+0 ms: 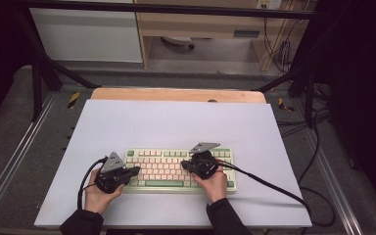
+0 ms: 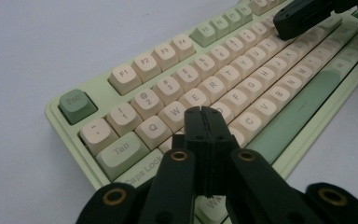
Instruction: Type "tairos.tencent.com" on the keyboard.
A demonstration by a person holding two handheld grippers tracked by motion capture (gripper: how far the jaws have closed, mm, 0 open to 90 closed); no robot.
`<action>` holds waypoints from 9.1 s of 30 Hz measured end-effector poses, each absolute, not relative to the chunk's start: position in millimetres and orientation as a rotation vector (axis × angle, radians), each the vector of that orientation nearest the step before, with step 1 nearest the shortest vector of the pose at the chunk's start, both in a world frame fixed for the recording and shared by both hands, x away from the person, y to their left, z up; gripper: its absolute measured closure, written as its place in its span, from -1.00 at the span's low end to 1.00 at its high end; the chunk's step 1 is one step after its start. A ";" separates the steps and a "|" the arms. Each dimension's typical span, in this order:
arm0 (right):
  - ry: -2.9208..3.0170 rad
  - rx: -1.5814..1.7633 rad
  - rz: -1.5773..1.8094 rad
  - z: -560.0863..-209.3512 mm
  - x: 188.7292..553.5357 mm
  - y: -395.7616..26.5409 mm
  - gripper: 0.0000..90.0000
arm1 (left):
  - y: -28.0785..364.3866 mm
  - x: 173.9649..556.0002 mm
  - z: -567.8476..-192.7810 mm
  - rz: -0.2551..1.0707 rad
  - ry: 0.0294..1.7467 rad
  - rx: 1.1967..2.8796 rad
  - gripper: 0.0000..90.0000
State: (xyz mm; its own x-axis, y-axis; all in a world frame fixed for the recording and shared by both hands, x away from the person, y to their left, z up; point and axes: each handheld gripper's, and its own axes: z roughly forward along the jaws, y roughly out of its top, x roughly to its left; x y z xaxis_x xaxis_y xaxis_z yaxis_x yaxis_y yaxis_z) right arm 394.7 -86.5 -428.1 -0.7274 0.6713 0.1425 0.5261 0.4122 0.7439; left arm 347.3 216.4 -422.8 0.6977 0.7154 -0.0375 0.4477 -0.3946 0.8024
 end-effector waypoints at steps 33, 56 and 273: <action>2.502 0.986 1.224 -405.9 371.1 -107.1 1.00 | 215.6 347.4 -421.9 0.407 0.886 2.057 0.99; 2.514 1.002 1.255 -415.5 357.3 -128.6 1.00 | 205.8 351.0 -423.2 0.410 0.877 2.075 0.99; 2.500 0.990 1.257 -417.5 361.8 -132.3 1.00 | 146.0 378.5 -431.9 0.390 0.852 2.120 0.99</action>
State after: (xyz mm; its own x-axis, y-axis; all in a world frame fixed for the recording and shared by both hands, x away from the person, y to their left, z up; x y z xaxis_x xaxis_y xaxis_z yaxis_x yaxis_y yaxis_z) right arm 361.8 -132.3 -417.5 -0.7641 0.6307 0.1355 0.4848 0.4230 0.7655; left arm 378.5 146.0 -431.9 0.7258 0.6879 -0.0115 0.4412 -0.4526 0.7749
